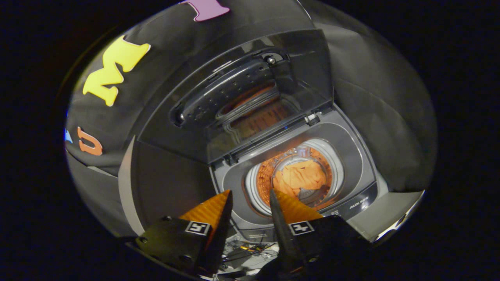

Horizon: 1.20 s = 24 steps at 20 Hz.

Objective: Put the clothes into the washing machine and then close the washing machine lid.

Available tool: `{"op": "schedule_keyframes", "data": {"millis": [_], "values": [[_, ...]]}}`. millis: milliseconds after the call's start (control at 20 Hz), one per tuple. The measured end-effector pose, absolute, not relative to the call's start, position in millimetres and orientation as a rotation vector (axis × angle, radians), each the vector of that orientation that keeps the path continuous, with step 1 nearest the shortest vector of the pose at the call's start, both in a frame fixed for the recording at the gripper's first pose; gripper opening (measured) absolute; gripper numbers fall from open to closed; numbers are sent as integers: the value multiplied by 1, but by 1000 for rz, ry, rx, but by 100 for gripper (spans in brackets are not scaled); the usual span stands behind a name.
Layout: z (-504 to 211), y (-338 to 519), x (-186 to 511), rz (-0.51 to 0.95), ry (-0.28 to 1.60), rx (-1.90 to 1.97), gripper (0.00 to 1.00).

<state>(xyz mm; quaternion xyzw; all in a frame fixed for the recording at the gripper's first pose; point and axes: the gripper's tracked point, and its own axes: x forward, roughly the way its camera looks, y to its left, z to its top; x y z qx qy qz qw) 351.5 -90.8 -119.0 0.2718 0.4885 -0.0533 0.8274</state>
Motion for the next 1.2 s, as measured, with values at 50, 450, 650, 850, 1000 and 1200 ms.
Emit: {"op": "schedule_keyframes", "data": {"millis": [50,450,650,850,1000,1200], "values": [[-119,-91,352,-117,1040,563,65],[-85,-111,356,-140,1011,298,82],[-47,-110,369,-120,953,222,82],[-7,-105,384,-99,897,197,82],[29,-105,398,-75,831,177,82],[55,-108,426,-76,790,136,82]]}}
